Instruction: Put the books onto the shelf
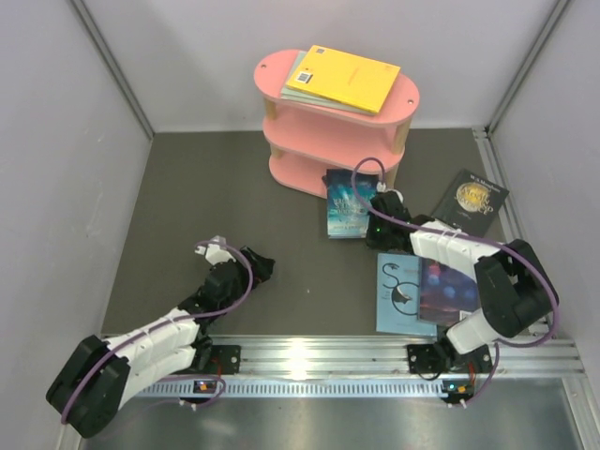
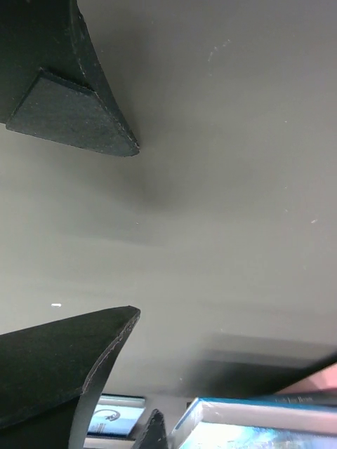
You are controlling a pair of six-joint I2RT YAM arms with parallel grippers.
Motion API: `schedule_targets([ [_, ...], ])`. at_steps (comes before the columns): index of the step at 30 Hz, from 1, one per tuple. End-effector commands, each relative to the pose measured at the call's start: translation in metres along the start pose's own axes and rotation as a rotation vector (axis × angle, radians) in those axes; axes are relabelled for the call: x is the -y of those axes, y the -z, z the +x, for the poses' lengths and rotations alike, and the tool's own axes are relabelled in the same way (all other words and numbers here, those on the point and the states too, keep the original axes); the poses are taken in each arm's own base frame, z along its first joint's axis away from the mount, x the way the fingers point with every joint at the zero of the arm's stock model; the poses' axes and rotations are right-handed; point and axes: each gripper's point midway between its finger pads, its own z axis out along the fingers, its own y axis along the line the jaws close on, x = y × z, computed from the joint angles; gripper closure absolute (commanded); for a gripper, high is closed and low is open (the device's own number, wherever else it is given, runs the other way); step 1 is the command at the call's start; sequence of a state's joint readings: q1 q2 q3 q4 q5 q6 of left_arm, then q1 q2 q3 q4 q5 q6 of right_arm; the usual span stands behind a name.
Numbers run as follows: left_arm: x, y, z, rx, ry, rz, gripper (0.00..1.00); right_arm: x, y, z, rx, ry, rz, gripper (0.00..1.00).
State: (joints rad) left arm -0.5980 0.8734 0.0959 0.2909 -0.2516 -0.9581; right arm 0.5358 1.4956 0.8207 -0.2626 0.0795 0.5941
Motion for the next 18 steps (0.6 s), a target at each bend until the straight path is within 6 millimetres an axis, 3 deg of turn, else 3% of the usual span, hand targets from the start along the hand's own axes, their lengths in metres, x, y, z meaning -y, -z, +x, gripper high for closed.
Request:
schedule_targets([
  [1, -0.009, -0.001, -0.001, 0.055, -0.010, 0.025, 0.06, 0.017, -0.003, -0.047, 0.102, 0.000, 0.051, 1.00],
  [7, -0.016, -0.002, 0.000, 0.064, -0.009, -0.001, 0.05, 0.057, -0.005, -0.069, 0.111, -0.029, 0.137, 1.00],
  [11, -0.017, -0.005, 0.002, 0.053, -0.014, -0.010, 0.05, 0.067, -0.002, -0.074, 0.119, -0.040, 0.149, 1.00],
  [14, -0.015, -0.007, 0.002, 0.048, -0.019, -0.012, 0.05, 0.058, 0.000, -0.070, 0.104, -0.040, 0.095, 1.00],
  [16, -0.016, -0.008, 0.004, 0.043, -0.021, -0.017, 0.05, 0.042, 0.002, -0.066, 0.101, -0.053, 0.011, 1.00],
  [18, -0.016, -0.009, 0.004, 0.042, -0.020, -0.018, 0.05, 0.032, 0.004, -0.053, 0.079, -0.070, -0.038, 1.00],
])
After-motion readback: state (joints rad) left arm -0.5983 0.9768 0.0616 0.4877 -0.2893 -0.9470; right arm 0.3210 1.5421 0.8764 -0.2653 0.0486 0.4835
